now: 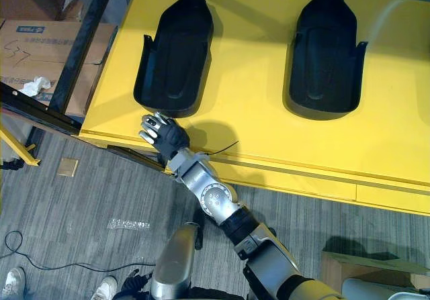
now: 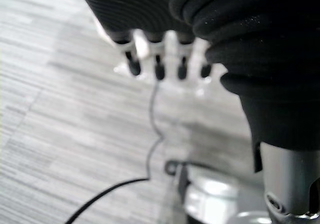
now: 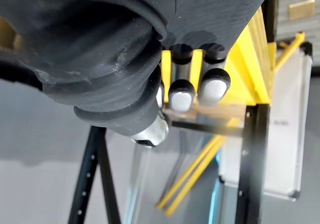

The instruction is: Walk over and take plastic housings, then place them on the shelf

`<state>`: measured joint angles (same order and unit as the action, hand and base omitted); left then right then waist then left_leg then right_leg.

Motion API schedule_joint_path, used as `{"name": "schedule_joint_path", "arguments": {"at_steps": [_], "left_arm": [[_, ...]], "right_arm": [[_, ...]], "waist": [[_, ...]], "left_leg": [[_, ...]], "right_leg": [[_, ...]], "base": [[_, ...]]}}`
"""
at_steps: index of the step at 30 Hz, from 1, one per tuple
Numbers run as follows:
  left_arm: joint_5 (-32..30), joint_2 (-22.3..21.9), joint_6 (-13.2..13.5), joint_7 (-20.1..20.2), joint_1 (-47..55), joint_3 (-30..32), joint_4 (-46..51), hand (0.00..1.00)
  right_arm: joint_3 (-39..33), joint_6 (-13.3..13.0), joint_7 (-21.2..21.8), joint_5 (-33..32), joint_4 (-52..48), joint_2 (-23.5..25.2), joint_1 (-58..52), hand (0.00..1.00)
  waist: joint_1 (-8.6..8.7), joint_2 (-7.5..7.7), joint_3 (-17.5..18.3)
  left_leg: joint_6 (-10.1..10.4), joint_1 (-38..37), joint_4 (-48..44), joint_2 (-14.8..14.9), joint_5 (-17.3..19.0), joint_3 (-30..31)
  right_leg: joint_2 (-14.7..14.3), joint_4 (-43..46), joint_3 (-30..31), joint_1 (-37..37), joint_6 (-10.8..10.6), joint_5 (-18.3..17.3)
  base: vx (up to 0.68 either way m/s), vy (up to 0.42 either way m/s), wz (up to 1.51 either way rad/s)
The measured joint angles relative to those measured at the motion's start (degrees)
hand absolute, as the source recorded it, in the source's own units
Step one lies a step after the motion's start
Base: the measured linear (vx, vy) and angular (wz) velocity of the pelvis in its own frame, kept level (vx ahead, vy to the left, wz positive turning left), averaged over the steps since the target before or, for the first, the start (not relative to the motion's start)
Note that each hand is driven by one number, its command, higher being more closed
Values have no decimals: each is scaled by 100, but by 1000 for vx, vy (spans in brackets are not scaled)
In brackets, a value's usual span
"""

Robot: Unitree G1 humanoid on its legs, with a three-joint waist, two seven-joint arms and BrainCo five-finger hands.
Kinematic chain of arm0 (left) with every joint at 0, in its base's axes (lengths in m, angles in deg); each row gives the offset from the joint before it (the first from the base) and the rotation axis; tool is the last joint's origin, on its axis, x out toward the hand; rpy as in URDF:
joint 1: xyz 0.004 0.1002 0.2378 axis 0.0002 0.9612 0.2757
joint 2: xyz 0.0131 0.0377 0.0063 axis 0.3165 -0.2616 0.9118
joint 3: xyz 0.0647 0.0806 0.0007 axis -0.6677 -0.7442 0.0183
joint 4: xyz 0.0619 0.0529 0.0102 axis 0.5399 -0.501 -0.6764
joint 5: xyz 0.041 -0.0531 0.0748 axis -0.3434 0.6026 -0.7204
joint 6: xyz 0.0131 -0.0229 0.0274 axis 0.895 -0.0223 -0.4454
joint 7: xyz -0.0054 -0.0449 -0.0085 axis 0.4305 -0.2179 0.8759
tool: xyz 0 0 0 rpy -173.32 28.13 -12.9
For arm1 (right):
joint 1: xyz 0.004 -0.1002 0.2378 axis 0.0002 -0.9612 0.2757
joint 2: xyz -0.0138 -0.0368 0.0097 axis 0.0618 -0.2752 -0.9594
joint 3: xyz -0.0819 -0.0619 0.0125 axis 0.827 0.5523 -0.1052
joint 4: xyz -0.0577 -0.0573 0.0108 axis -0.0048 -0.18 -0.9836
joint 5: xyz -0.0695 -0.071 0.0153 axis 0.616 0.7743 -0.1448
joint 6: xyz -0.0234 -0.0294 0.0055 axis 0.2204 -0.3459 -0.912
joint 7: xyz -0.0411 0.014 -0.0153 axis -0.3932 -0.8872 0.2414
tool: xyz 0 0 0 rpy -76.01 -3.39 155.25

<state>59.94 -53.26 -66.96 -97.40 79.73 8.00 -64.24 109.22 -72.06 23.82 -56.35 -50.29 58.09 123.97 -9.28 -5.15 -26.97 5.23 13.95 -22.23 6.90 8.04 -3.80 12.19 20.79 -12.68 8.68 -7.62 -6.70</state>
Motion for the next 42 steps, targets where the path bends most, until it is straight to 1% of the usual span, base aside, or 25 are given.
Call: {"name": "schedule_joint_path", "arguments": {"at_steps": [1,3,6,10,17,26,29,30,31,32,33,34,35,36,37,38,40,41,42], "left_arm": [[0,0,3,4,-2,0,1,0],[0,-12,1,30,-2,0,-4,0],[1,-8,2,44,-5,2,-5,0],[1,-13,4,81,-95,0,-209,0],[-2,-7,3,120,-127,0,-216,0],[157,5,1,156,-140,3,-217,0],[149,17,10,227,-140,16,-216,0],[138,30,11,254,-137,22,-215,0],[116,42,11,272,-131,33,-214,0],[101,43,11,283,-102,77,-212,0],[94,48,13,283,-71,114,-205,0],[82,66,22,284,-14,174,-194,0],[61,70,26,286,2,238,-192,0],[-70,74,51,287,32,340,-175,0],[-95,80,69,287,54,363,-158,0],[-123,77,127,280,92,458,-157,0],[-122,61,151,272,201,567,-167,0],[-122,76,201,265,313,597,-167,0],[-121,83,224,260,376,680,-216,0]], "right_arm": [[-69,1,7,-79,86,-1,6,100],[-168,1,11,-141,196,-6,37,100],[-566,-27,99,-291,502,-32,251,100],[-980,-210,111,-324,914,-61,612,100],[-943,-354,225,-343,916,-50,623,100],[-954,-380,226,-232,991,-52,686,100],[-891,-369,253,149,869,-52,663,100],[-796,-355,278,497,780,-53,624,100],[-715,-347,298,686,691,-53,585,100],[-612,-280,294,936,490,-54,476,100],[-512,-215,290,1201,271,-68,330,0],[-377,-103,291,1482,-21,-76,112,0],[-296,-27,307,1623,-198,-96,-2,0],[-136,118,323,1945,-579,-181,-227,0],[-53,177,325,2095,-780,-236,-325,0],[72,304,326,2390,-1191,-351,-489,0],[173,548,346,2626,-1865,-559,-788,0],[172,684,353,2673,-2271,-730,-1004,0],[140,753,353,2672,-2562,-867,-1181,0]], "waist": [[-13,-44,33],[-14,-74,51],[-29,-73,56],[-48,-71,56],[-77,-70,55],[-83,-60,48],[-75,-34,33],[-67,-6,16],[-62,44,-15],[-53,121,-62],[-11,173,-93],[59,250,-127],[76,292,-145],[79,378,-147],[96,406,-134],[132,477,-133],[271,556,-108],[346,645,-46],[411,720,18]], "left_leg": [[-2,-8,6,-2,-7,1],[-12,-30,63,-28,-48,2],[-17,-89,172,-73,-108,2],[-16,-84,172,-79,-114,-2],[-25,-81,171,-73,-119,-10],[-26,-76,173,-70,-117,-9],[-26,-89,195,-63,-117,-21],[-25,-108,215,-57,-119,-36],[-21,-154,253,-51,-125,-77],[-17,-259,328,-40,-131,-140],[-10,-347,399,-34,-140,-156],[-8,-464,457,-16,-139,-186],[-8,-522,501,-6,-139,-223],[3,-610,598,17,-145,-314],[6,-611,618,34,-147,-344],[16,-659,662,65,-154,-438],[30,-824,804,71,-162,-528],[34,-968,900,82,-159,-643],[43,-1059,985,93,-156,-718]], "right_leg": [[5,1,-1,-8,0,0],[29,-2,-8,-35,-7,4],[65,-66,-19,-62,-14,6],[67,-124,-21,-66,-2,39],[58,-142,-28,-66,-23,91],[62,-163,-48,-60,-3,72],[57,-190,-46,-66,-4,73],[53,-208,-40,-76,-12,80],[49,-226,-12,-87,-15,89],[36,-269,21,-151,-15,115],[17,-366,19,-253,-21,169],[-21,-524,23,-400,-17,221],[-38,-600,39,-452,-15,249],[-80,-745,117,-494,-25,317],[-114,-814,165,-494,-21,358],[-148,-944,205,-510,-5,432],[-182,-1193,261,-667,-17,527],[-212,-1326,350,-760,-18,570],[-230,-1425,383,-816,-24,601]], "base": [[0,0,0],[-15,2,2],[-49,8,3],[-12,2,0],[21,-1,0],[0,0,0],[0,0,0],[30,-5,-7],[53,-8,-16],[62,-7,-17],[78,-6,-17],[68,-1,-12],[81,6,-25],[66,9,-26],[87,10,-35],[94,13,-28],[99,14,-29],[102,11,-32],[121,9,-46]]}}
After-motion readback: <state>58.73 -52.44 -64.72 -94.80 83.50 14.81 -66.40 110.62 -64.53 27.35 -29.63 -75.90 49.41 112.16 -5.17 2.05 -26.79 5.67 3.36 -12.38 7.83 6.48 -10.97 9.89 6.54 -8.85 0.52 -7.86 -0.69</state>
